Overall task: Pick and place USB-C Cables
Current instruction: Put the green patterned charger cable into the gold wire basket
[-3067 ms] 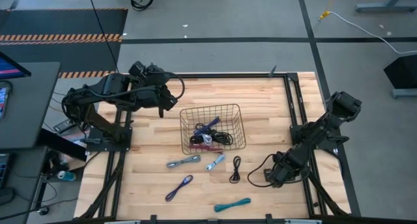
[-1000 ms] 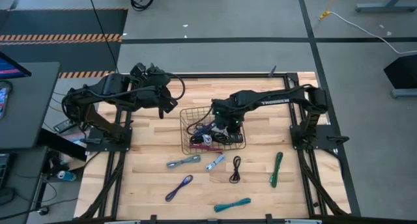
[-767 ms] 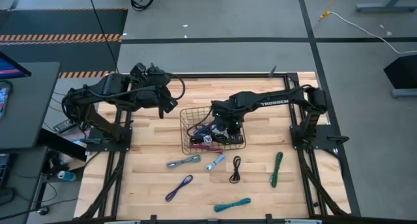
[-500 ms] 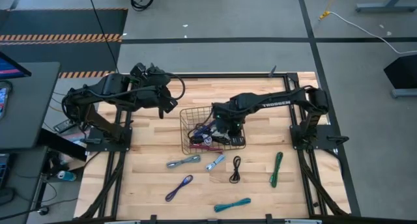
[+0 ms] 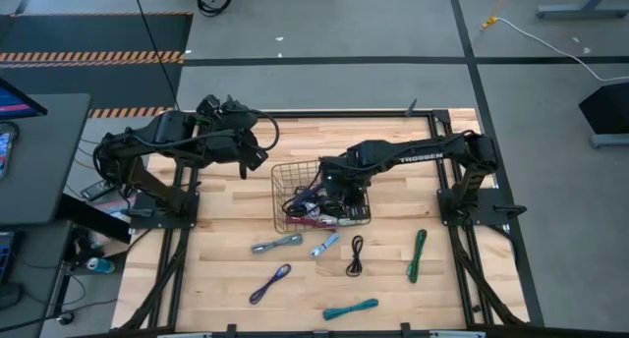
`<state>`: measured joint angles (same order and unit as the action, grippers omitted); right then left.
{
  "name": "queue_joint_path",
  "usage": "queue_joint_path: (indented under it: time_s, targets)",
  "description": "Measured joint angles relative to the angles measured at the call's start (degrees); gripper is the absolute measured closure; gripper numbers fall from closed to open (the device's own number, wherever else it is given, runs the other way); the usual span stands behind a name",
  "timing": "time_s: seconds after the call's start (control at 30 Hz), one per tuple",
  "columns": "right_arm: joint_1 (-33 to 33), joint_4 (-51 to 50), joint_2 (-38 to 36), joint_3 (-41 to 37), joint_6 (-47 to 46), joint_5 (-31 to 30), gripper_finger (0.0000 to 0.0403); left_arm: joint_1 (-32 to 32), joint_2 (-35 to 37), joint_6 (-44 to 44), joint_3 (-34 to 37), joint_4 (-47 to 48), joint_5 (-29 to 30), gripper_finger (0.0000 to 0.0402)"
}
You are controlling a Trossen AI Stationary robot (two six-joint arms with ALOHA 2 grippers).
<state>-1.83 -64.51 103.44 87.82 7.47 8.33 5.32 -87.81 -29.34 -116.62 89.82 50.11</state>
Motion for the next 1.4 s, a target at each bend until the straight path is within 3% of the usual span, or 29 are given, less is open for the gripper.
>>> queue_joint_path:
  time_s: [0.2,0.37,0.5,0.57,0.93,1.23,1.4]
  targets:
    - [-0.28,-12.56,0.0,10.62,-9.83,-2.85,0.0301,0.0,0.0,-0.02,0.0,0.0,0.0,0.039]
    - [0.43,-25.98,-0.06,18.27,-29.04,0.54,0.03,0.0,0.0,-0.02,0.0,0.0,0.0,0.039]
    - [3.88,-24.61,-2.86,18.16,-43.32,3.5,0.03,0.0,0.02,0.02,0.0,0.0,0.0,0.039]
    - [6.34,-25.82,-3.76,18.19,-49.5,2.06,0.03,0.0,0.02,0.34,0.0,0.04,0.15,0.039]
    - [22.39,-25.53,-6.14,12.67,-91.16,-10.07,0.0299,-1.56,0.02,8.77,0.0,0.0,1.33,0.039]
    - [34.93,-22.81,-6.16,0.92,-125.25,-1.15,0.0256,-3.77,0.02,11.45,0.0,0.02,1.33,0.039]
    - [40.64,-14.69,-6.16,-5.88,-141.14,-0.99,0.0221,-4.04,0.02,12.08,0.0,0.02,1.31,0.039]
